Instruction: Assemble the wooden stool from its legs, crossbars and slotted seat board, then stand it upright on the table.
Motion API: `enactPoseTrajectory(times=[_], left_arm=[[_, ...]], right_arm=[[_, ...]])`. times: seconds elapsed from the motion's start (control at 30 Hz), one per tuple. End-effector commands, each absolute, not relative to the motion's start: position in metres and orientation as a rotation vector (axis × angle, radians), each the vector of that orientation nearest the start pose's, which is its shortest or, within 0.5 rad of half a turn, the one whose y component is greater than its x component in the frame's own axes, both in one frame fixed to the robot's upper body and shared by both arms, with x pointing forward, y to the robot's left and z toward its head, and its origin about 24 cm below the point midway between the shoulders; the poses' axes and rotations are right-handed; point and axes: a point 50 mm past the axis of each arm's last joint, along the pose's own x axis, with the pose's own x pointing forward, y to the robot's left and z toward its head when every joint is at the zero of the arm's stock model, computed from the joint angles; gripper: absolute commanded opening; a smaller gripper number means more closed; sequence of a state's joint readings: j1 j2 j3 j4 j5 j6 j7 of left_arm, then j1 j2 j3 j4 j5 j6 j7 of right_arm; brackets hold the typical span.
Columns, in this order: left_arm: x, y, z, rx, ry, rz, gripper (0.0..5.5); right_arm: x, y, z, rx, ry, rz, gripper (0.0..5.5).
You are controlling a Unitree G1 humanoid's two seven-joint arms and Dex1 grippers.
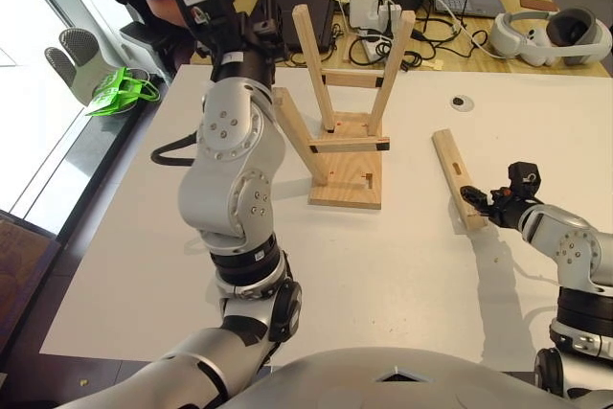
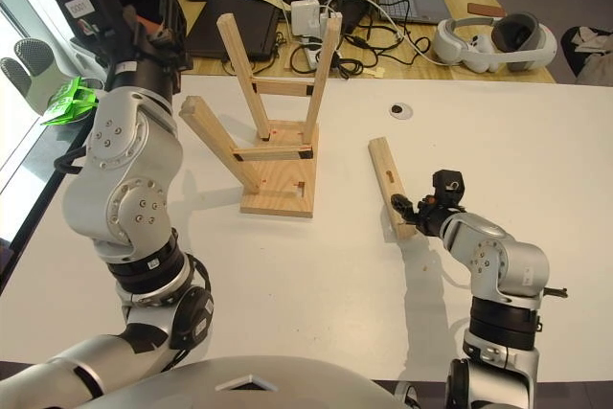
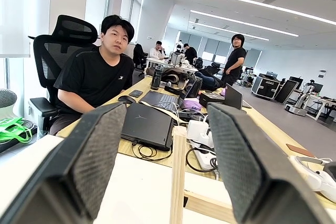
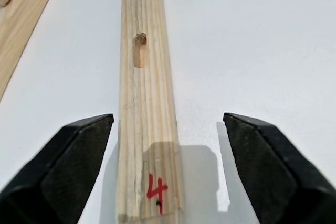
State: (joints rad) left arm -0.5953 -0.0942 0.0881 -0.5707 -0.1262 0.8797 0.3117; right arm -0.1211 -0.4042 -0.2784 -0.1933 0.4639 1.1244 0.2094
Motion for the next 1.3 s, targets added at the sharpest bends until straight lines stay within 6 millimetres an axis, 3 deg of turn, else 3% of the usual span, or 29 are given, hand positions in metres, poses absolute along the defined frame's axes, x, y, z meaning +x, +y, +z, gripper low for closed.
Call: enactPoseTrajectory(times=[0.03,1.3], left_arm=[[0.2824,0.1197,0.235,-0.198,-0.225,0.092,2.87],[0.2828,0.1224,0.2366,-0.195,-0.237,0.116,2.87]], right_arm=[[0.2481,-0.2355,0.0562,0.203,0.705,0.129,3.86],[0.2521,-0.2288,0.0478,0.212,0.75,0.157,3.86]])
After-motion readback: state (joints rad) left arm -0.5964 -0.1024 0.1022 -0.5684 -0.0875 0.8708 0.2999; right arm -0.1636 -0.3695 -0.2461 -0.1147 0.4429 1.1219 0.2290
